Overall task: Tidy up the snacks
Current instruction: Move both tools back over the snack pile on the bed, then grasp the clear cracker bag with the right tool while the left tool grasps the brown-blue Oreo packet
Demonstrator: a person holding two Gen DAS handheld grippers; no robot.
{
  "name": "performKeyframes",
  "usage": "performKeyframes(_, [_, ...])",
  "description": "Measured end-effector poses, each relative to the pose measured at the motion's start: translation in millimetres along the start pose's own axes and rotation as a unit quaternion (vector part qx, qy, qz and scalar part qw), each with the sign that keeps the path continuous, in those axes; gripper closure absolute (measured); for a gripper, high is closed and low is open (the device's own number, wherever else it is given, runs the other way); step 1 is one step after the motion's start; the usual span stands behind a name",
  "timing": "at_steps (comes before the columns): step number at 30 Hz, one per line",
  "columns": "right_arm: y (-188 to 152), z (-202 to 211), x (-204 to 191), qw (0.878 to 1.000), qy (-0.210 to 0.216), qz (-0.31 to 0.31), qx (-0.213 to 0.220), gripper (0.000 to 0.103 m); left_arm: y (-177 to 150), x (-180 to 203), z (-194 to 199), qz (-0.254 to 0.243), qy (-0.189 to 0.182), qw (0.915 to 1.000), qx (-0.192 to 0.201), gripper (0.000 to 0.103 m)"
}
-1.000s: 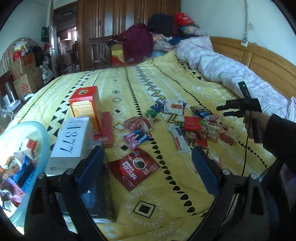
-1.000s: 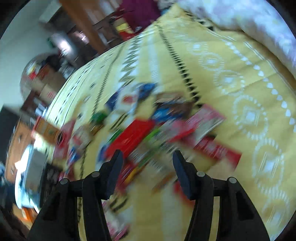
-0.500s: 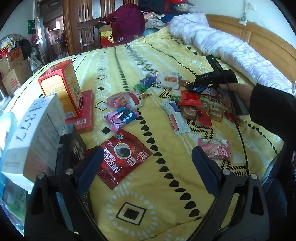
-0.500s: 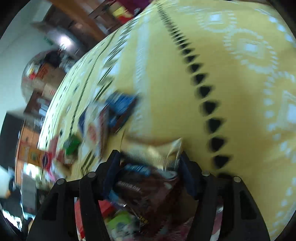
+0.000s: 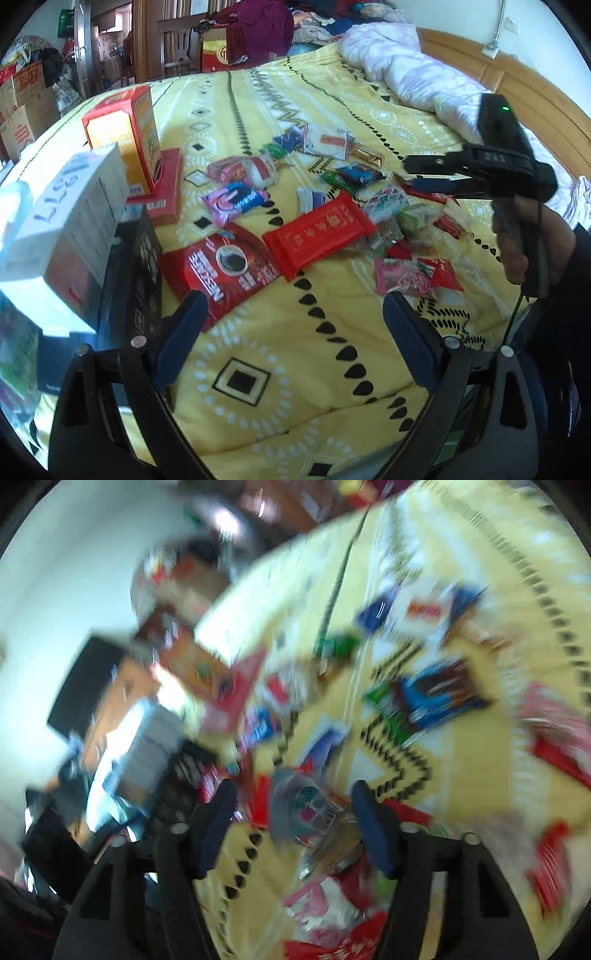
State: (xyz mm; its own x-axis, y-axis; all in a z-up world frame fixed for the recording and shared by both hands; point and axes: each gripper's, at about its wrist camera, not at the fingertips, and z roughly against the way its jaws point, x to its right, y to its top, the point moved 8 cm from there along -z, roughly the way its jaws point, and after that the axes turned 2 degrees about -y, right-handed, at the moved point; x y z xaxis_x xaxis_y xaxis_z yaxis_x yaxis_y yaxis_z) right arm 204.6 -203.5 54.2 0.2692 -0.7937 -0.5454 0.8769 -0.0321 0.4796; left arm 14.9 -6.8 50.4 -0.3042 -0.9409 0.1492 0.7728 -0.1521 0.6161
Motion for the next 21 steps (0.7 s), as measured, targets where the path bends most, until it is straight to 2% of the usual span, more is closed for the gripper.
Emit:
performKeyframes(3, [-20.1, 18.9, 18.4, 0.997, -0.078, 0.004, -0.008, 0.028, -3.7, 3.7, -2.7, 0.0, -0.003, 1.0, -0.008, 0.007])
performKeyframes(6, [-53.9, 26.0, 36.9, 0.993, -0.106, -0.027, -0.038, 0.026, -3.7, 6.5, -6.8, 0.002, -0.005, 0.9999, -0.012, 0.007])
performKeyframes(9, [-91.3, 28.3, 52.5, 0.989, -0.112, -0.079, -0.053, 0.026, -3.5, 7.9, -12.9, 0.008, -0.007, 0.9998, -0.014, 0.007])
performKeyframes(12, [-109.5, 21.2, 40.2, 0.99, -0.088, -0.101, -0.04, 0.026, -6.1, 12.2, -21.7, 0.009, -0.008, 0.9996, -0.024, 0.007])
performKeyframes(13, [-109.5, 23.1, 38.2, 0.991, -0.092, -0.097, -0.027, 0.026, -7.2, 14.1, -23.6, 0.006, -0.01, 0.9995, -0.028, 0.007])
performKeyframes(15, [-98.7, 28.5, 37.5, 0.989, -0.125, -0.074, 0.013, 0.027, -9.3, 18.3, -25.3, -0.003, -0.012, 0.9994, -0.032, 0.007])
performKeyframes(17, [-80.9, 39.1, 47.0, 0.988, -0.13, -0.078, 0.039, 0.026, -12.0, 18.1, -27.9, -0.006, -0.009, 0.9993, -0.035, 0.007])
performKeyframes(18, [-73.1, 35.7, 56.1, 0.987, -0.126, -0.092, 0.028, 0.02, -13.0, 17.0, -30.3, 0.0, -0.01, 0.9992, -0.038, 0.007])
performKeyframes(20, [-63.4, 24.1, 75.7, 0.984, -0.118, -0.137, 0.002, 0.019, -14.4, 14.7, -35.6, 0.015, -0.014, 0.9988, -0.045, 0.007])
performKeyframes(21, [-60.8, 16.1, 82.2, 0.982, -0.098, -0.158, -0.006, 0.018, -14.9, 14.7, -37.5, 0.02, -0.017, 0.9985, -0.047, 0.007])
